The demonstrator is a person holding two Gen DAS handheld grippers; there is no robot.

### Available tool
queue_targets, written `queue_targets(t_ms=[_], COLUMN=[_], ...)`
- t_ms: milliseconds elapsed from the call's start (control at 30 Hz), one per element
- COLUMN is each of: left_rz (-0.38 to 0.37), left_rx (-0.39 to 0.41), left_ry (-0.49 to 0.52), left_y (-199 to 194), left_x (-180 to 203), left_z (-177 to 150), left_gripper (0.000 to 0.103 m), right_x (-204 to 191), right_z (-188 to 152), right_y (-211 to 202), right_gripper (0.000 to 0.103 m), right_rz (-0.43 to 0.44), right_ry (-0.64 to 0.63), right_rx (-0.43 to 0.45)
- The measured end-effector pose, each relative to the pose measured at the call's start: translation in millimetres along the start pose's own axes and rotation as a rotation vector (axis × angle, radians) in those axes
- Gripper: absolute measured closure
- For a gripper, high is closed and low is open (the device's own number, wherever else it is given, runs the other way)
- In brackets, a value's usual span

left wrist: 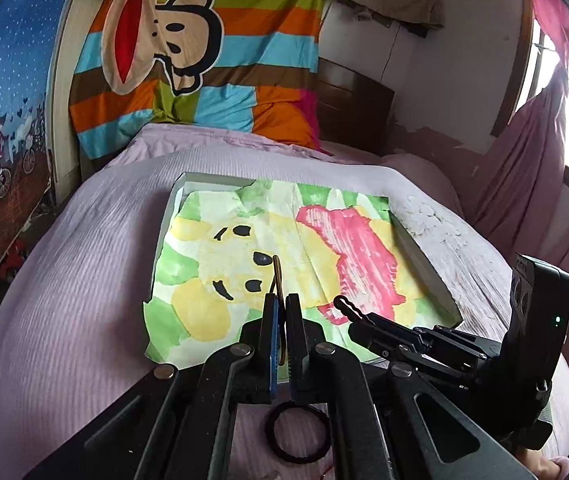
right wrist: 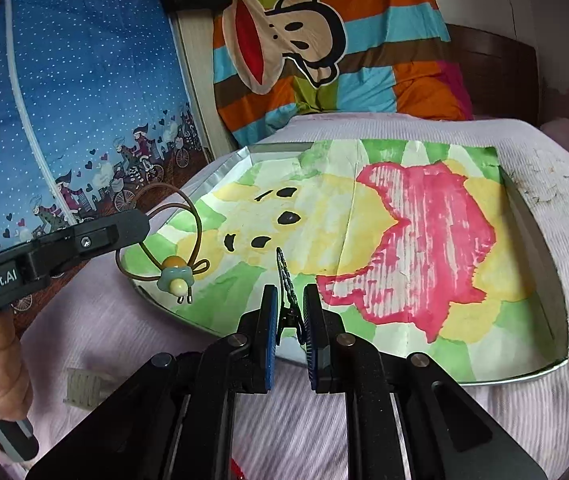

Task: Organize jewelry
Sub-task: 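Carry both items over the grey tray and open both tools to drop them, then move both tools back toward the remaining jewelry on the bed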

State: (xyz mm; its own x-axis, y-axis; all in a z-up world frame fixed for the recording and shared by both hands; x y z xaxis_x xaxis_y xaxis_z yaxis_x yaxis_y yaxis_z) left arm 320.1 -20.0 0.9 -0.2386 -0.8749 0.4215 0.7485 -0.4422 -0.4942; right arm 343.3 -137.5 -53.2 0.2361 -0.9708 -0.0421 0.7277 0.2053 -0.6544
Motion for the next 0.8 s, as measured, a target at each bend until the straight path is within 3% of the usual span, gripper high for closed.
queue_targets(t_ms=[167,333,400,467,533,633,700,767,800], left_rz=[0.053,0.049,0.046,0.053,0.067,0.066,0.083,0.116,0.126], left_rx=[-0.054,-0.069,-0.072,-0.051,0.005,0.062,0.089,0.143,0.17], left_ry=[-0.057,-0.038,-0.04,-0.045,-0.049,-0.048,-0.039,-0.026,-0.016], left_y=[11,9,7,1,-9,-25,-36,-51,-58], left_x=[-21,-23,-24,-24,-26,-24,-24,-22,-20], left_z=[-13,-23,-27,-27,-23,-23,-25,-26,-27], left_gripper=[0.098,0.097,0.088,0.06,0.041,0.039,0.028,0.009,0.008], right_x=[-3,-4,-2,4,7,16,22,28,30], right_z=[-11,-11,-10,-8,-6,-2,1,1,0], right_y=[25,24,18,7,-5,-28,-46,-66,-75], right_gripper=[0.091,0.091,0.088,0.079,0.068,0.062,0.048,0.037,0.029], right_rz=[-0.004,-0.001,-0.01,-0.017,-0.021,-0.024,-0.029,-0.04,-0.044], right_ry=[0.009,0.008,0.005,0.013,0.029,0.057,0.076,0.09,0.097], right_rx=[-0.073,-0.053,-0.023,0.014,0.059,0.125,0.175,0.226,0.247])
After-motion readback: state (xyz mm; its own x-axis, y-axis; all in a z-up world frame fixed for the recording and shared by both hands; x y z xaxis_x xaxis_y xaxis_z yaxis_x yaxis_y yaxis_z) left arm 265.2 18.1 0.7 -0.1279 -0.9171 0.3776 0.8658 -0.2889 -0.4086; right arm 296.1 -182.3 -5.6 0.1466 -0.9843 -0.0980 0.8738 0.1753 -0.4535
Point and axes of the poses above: each gripper's, at about its wrist camera, not at the fingertips, and y roughly the way its jaws point, x to its right, z to its top, the point moved 10 cm from there along y, roughly the way its jaws point, and after that the axes turned 14 degrees about -z, right-handed, at the moved point
